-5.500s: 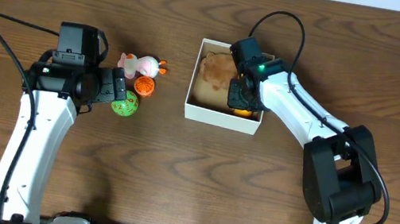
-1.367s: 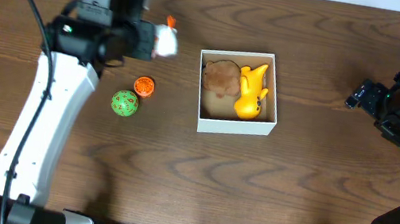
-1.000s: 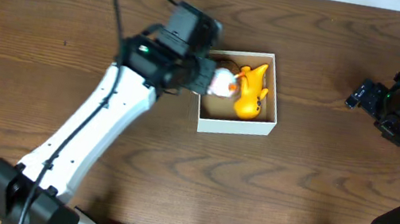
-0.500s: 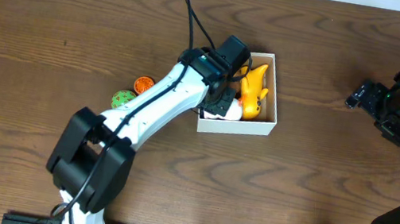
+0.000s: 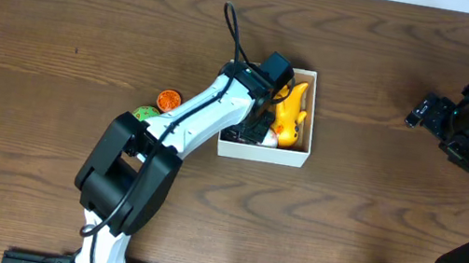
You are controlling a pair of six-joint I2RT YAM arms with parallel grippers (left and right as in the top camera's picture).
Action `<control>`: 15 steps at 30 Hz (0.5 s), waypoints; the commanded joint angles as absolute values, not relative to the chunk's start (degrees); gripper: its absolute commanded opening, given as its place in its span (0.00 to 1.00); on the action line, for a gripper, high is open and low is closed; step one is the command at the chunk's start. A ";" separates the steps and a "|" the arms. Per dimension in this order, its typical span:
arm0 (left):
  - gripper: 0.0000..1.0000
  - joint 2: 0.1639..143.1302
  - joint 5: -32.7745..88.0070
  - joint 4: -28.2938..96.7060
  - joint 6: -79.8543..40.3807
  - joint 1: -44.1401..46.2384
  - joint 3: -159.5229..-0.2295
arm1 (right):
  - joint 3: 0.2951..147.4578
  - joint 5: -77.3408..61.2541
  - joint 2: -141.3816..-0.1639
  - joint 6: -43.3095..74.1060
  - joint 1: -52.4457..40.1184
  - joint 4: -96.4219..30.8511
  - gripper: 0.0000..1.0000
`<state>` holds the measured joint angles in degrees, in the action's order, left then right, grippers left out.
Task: Pack container
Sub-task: 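Carry the white-pink duck with the left gripper into the box and release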
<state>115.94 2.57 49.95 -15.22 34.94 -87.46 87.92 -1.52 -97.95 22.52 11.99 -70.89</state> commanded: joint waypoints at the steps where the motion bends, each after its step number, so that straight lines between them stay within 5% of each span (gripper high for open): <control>1: 0.47 112.05 1.89 50.30 -15.57 34.63 -88.07 | 88.38 -0.86 -96.79 22.17 11.99 -70.94 0.99; 7: 0.65 106.72 1.89 50.24 -15.55 34.63 -88.12 | 88.38 -0.86 -96.79 22.17 11.99 -70.94 0.99; 15: 0.67 97.65 1.26 52.66 -15.55 34.57 -88.12 | 88.38 -0.86 -96.79 22.00 11.99 -70.96 0.99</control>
<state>100.97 2.35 51.35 -15.25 34.76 -87.46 87.92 -1.52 -97.95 22.52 11.99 -70.89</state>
